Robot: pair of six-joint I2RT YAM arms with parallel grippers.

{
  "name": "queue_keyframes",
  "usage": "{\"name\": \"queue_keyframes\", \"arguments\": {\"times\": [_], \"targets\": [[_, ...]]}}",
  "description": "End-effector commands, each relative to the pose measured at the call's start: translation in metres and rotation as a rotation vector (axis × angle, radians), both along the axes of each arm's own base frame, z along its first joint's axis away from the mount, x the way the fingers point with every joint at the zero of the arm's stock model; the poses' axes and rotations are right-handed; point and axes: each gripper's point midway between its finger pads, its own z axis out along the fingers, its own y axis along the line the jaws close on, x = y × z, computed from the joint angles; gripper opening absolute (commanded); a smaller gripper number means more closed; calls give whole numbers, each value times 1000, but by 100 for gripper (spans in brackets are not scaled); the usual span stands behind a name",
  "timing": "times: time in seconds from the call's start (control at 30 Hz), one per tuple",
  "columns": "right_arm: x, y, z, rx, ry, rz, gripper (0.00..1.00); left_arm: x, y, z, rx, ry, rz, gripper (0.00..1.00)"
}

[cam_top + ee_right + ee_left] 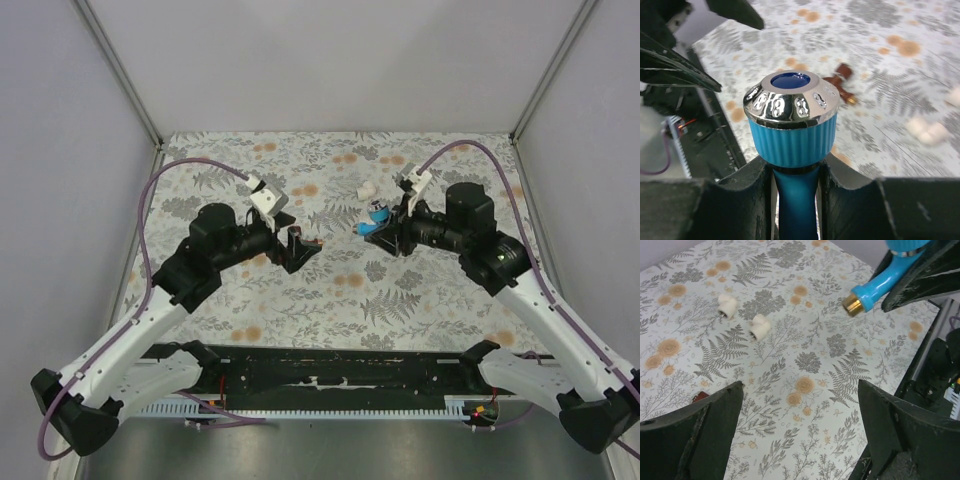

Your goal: Install the water faucets

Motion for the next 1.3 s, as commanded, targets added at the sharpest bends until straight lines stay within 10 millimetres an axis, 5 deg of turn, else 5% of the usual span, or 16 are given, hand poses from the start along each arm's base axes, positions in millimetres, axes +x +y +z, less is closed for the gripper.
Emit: {"name": "queue_keyframes", "arguments": {"times": [0.0,0.2,0.47,0.8,1.27], "targets": [[23,-55,-6,-80,-20,-361,0,29,0,-3,37,78,125,100],[24,-132,-14,-238,-84,-697,0,68,-28,-37,125,215,201,99],[9,-189,-13,-331,-173,-897,0,125,-78,-77,252,285,332,93],[3,-212,-32,-402,-232,-961,0,177,-150,-141,407,259,339,81],[-3,-214,-43,-340,-267,-966,0,220,-184,-215,504,236,341,61]]}}
